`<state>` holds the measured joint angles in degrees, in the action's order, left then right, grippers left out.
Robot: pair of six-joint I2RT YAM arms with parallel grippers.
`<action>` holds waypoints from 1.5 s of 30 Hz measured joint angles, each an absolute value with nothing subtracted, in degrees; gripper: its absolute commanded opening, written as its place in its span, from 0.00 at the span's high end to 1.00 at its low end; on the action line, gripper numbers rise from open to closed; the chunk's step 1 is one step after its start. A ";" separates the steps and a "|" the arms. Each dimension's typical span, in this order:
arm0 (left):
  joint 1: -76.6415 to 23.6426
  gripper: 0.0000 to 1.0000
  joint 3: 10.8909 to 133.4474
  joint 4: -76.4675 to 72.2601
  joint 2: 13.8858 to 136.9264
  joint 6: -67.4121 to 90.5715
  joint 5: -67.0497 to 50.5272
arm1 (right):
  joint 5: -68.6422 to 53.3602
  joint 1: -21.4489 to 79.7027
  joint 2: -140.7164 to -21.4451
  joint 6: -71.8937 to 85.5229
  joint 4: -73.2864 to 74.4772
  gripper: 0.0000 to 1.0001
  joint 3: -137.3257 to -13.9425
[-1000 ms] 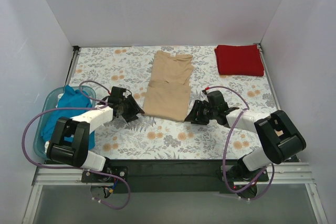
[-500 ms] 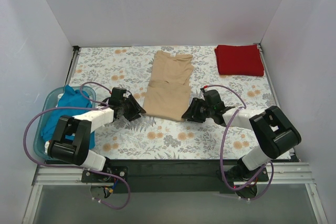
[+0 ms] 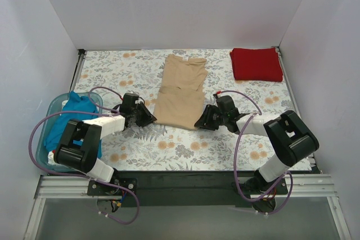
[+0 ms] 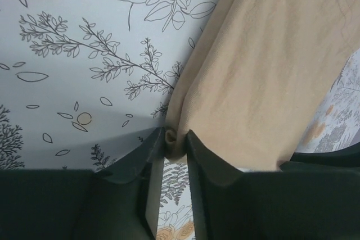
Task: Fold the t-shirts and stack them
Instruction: Fold the tshirt
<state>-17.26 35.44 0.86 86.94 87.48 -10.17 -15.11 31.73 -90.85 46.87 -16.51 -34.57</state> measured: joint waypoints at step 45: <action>-32.86 1.00 21.06 16.71 63.72 96.68 -12.03 | -21.08 34.35 -70.85 41.32 5.41 0.57 -24.47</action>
